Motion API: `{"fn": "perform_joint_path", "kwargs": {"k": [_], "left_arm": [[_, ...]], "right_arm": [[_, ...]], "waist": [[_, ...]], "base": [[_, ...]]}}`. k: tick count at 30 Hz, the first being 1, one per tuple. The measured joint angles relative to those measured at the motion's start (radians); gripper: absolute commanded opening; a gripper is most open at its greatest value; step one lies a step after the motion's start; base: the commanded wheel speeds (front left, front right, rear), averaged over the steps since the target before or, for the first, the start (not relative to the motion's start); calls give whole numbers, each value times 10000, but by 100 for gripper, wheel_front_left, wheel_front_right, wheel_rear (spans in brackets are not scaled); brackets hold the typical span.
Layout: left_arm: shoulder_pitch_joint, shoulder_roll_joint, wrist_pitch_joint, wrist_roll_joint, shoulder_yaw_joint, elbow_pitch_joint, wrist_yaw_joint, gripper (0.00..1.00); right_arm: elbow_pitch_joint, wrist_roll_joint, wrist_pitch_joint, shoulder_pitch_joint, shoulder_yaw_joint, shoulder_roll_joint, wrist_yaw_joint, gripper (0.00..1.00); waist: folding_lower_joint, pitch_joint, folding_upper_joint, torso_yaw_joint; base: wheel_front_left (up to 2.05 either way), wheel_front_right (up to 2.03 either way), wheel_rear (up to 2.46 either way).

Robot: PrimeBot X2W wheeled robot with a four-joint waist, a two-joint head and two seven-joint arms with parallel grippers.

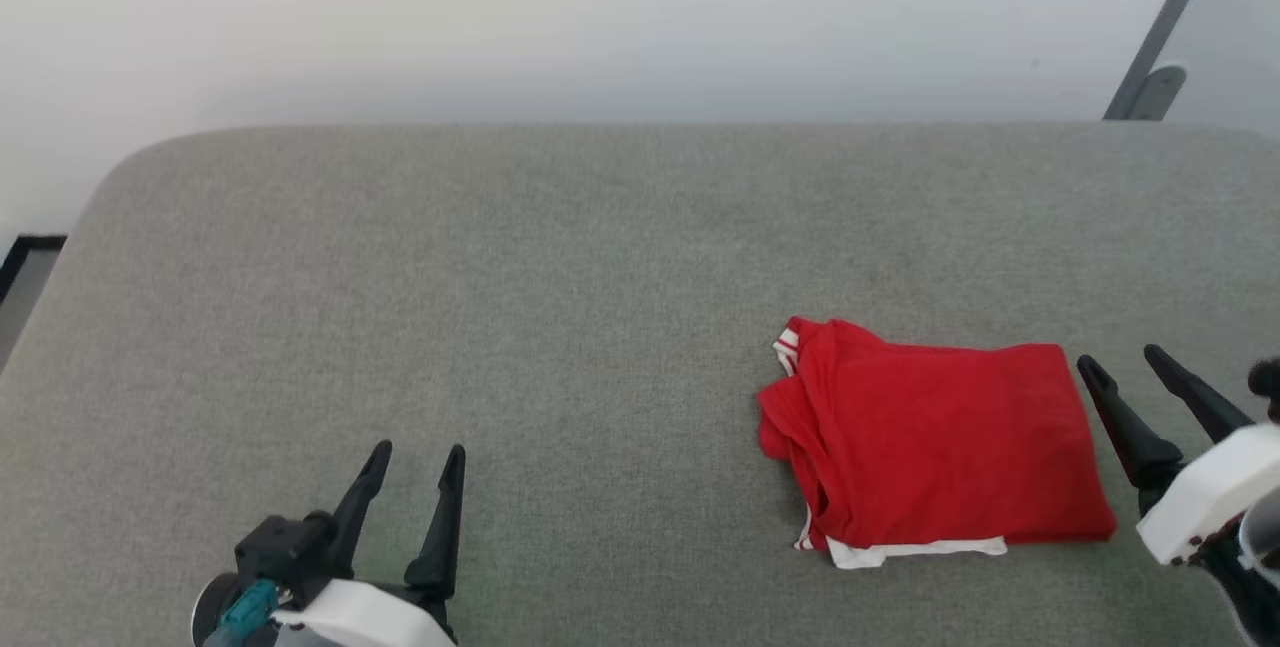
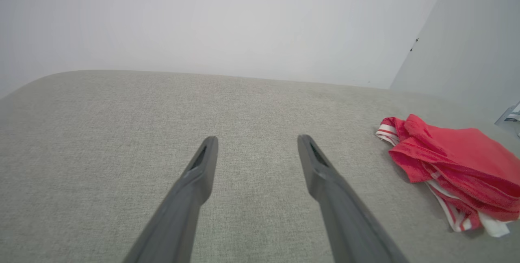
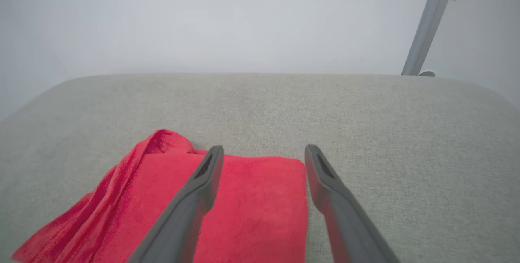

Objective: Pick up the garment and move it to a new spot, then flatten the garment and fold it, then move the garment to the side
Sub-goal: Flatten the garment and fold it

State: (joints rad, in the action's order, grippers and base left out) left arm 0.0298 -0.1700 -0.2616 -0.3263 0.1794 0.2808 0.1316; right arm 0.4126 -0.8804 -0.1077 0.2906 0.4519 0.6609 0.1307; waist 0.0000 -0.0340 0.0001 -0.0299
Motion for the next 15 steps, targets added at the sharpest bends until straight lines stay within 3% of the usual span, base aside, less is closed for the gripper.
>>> {"fn": "perform_joint_path", "kwargs": {"k": [3, 7, 15], "left_arm": [[-190, 44, 0, -15, -128, 12, 0, 100], [-376, 67, 0, -12, -447, -73, 0, 100], [-983, -35, 0, 100, -884, -667, 0, 100]], "right_arm": [[472, 178, -1122, -143, -44, -288, 0, 100], [759, 941, -1507, -398, -665, -658, 0, 100], [-1542, 3574, -1536, -2572, -3225, -2130, 0, 100]], "waist": [[0, 246, 0, 119], [0, 473, 0, 186], [0, 602, 0, -99]], "base": [[0, 0, 0], [0, 0, 0], [0, 0, 0]]}}
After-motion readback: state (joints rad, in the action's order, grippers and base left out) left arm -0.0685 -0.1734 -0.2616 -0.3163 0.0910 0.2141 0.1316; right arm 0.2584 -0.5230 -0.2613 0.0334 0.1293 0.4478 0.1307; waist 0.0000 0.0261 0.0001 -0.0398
